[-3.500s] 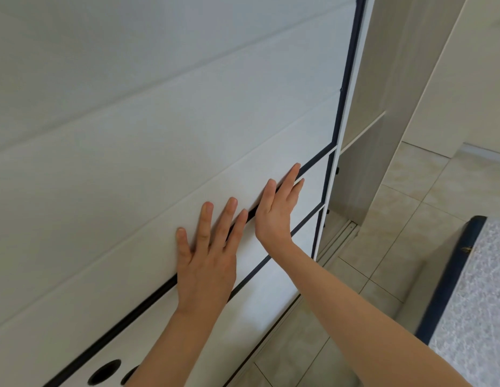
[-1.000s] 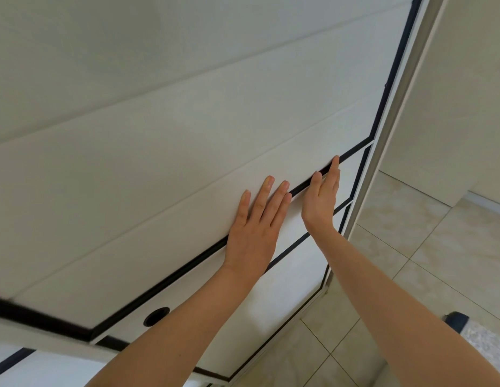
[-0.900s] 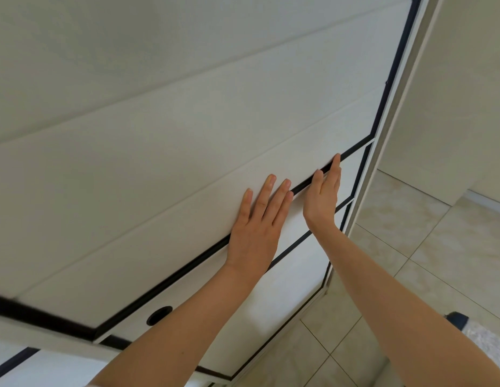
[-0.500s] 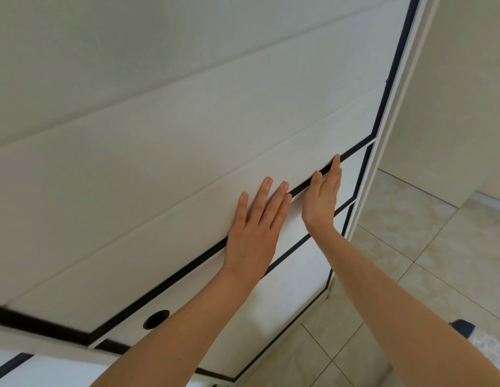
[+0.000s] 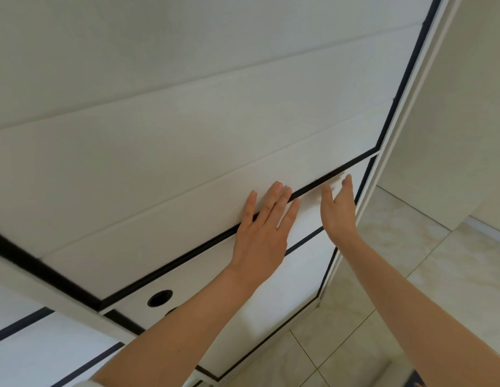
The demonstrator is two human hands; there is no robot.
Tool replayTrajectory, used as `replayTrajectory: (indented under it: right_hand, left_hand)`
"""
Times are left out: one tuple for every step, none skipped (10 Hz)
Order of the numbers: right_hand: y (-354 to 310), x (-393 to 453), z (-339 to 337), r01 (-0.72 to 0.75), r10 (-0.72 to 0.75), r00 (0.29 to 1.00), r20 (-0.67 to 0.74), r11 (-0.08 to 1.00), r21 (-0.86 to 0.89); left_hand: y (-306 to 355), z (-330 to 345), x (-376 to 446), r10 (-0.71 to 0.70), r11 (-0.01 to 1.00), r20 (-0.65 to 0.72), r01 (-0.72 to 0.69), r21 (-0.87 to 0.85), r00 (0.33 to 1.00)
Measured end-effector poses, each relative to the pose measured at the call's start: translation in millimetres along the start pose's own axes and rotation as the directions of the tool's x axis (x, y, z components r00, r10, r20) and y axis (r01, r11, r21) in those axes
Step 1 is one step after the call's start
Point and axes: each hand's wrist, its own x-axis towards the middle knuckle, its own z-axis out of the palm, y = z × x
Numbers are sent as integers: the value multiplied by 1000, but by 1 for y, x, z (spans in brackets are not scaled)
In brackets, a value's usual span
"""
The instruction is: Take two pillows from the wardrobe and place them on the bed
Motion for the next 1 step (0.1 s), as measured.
replayTrajectory:
  right_hand:
    - [9,-25,-6,39,-36,998,46,996,-80]
  left_hand:
    - [7,-1,-27,-13,977,-100,-9,-215,995]
